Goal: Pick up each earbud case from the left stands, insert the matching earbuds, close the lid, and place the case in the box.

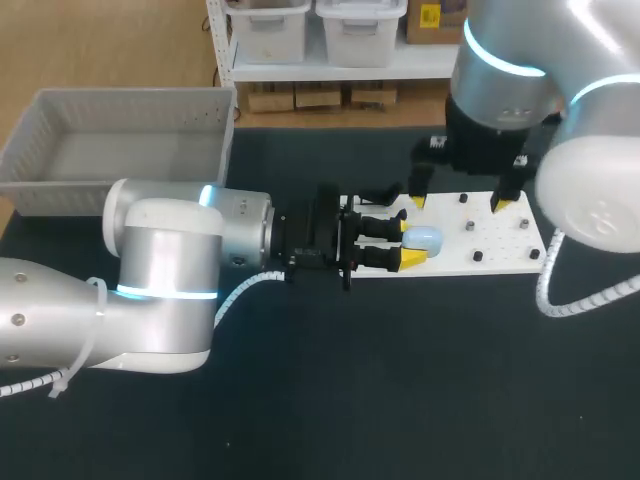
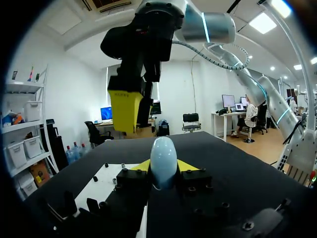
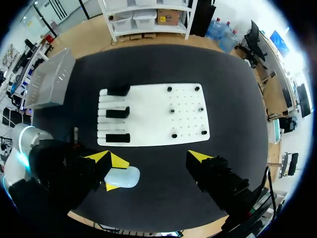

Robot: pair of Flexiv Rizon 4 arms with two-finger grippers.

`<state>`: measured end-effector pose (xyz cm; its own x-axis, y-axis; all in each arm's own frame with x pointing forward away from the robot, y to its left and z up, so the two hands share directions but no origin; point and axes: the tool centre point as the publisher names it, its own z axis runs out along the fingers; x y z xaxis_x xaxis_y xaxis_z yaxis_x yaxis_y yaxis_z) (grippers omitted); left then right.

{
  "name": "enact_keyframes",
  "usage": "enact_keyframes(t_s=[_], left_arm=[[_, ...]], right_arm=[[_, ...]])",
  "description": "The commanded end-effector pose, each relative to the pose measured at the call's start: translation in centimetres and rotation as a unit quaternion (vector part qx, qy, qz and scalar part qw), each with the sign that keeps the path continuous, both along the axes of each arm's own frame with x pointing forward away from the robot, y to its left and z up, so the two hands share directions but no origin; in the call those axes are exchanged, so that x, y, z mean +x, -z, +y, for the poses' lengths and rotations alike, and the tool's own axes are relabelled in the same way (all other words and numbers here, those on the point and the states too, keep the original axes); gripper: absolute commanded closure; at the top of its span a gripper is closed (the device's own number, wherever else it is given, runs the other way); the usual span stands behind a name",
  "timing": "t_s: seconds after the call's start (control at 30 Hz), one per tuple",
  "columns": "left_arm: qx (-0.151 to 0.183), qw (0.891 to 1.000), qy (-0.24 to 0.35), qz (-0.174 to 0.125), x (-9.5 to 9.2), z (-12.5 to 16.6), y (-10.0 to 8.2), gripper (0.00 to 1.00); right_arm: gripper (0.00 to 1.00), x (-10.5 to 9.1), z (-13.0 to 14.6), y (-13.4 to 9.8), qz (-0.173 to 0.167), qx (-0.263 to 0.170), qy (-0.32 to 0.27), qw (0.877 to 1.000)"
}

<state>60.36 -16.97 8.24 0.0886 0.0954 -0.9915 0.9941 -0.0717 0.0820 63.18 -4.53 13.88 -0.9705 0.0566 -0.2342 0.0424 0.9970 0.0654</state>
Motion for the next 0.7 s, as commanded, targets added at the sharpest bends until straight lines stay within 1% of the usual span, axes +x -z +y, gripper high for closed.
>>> enact_keyframes(t_s=[0.03,0.07,0.17,0.3,0.4,0.5,0.6,0.7], left_arm=[[-0.001,1.000,-0.009,0.001,-0.2,0.2,0.0,1.00],[-0.004,1.000,-0.014,0.009,-0.3,0.5,-0.2,1.00],[-0.005,0.999,-0.036,0.025,-0.5,1.7,-0.9,1.00],[-0.002,0.997,-0.076,0.034,-1.0,4.0,-2.4,1.00],[0.007,0.993,-0.114,0.022,-1.2,6.3,-4.3,1.00],[0.013,0.987,-0.162,0.004,-1.1,9.1,-6.3,1.00],[0.038,0.976,-0.214,-0.014,-0.1,12.8,-7.5,1.00],[0.058,0.962,-0.265,-0.030,1.5,16.6,-8.5,1.00]], right_arm=[[0.00,-3.6,-1.8,-4.2,-0.122,0.046,-0.017,0.991],[0.00,-4.1,-1.8,-5.1,-0.138,0.052,-0.022,0.989],[0.00,-5.4,-1.8,-7.2,-0.169,0.065,-0.038,0.983],[0.00,-6.4,-1.7,-8.6,-0.182,0.080,-0.058,0.978],[0.00,-6.4,-1.7,-8.6,-0.182,0.080,-0.058,0.978],[0.00,-6.4,-1.7,-8.6,-0.182,0.080,-0.058,0.978],[0.00,-6.4,-1.7,-8.6,-0.182,0.080,-0.058,0.978],[0.00,-6.4,-1.7,-8.6,-0.182,0.080,-0.058,0.978]])
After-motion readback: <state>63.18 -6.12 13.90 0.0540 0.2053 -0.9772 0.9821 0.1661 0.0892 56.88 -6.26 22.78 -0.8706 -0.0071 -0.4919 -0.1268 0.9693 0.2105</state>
